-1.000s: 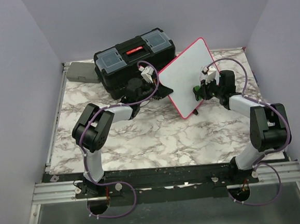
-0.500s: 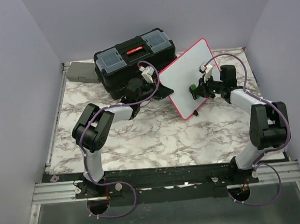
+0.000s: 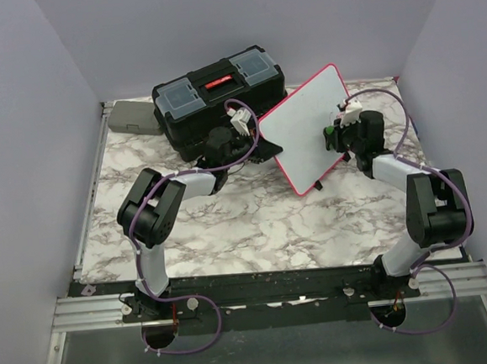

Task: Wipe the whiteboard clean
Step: Erase the whiteboard at the whiteboard stand.

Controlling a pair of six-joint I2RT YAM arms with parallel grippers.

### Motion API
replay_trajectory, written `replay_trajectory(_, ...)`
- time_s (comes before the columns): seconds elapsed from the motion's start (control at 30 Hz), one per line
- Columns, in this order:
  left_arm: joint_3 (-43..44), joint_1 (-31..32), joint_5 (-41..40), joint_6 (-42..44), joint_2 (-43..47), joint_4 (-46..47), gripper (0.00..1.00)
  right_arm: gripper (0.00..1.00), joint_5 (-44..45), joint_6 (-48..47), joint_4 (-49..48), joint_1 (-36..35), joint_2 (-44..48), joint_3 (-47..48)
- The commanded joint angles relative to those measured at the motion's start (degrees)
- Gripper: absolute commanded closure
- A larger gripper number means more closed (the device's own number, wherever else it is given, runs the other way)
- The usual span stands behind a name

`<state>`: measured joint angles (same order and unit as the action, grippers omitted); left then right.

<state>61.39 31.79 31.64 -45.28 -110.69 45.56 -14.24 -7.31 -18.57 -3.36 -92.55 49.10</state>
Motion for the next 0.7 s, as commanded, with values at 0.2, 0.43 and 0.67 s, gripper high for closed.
replay_trajectory(0.2, 1.4, 2.1, 7.6, -1.6, 0.7, 0.7, 1.0, 0.99, -32.5, -12.7, 14.5, -0.3, -2.4, 5.5)
replay_trajectory(0.43, 1.2, 2.1, 7.9, -1.6, 0.4, 0.8, 1.0, 0.99, -0.4, 0.6, 0.2, -0.2, -1.8, 2.7)
replay_trajectory(0.67, 0.9, 2.0, 9.3, -0.8, 0.7, 0.3, 1.0, 0.99, 6.7, 2.6, -0.5, -0.2, -3.5, 3.4)
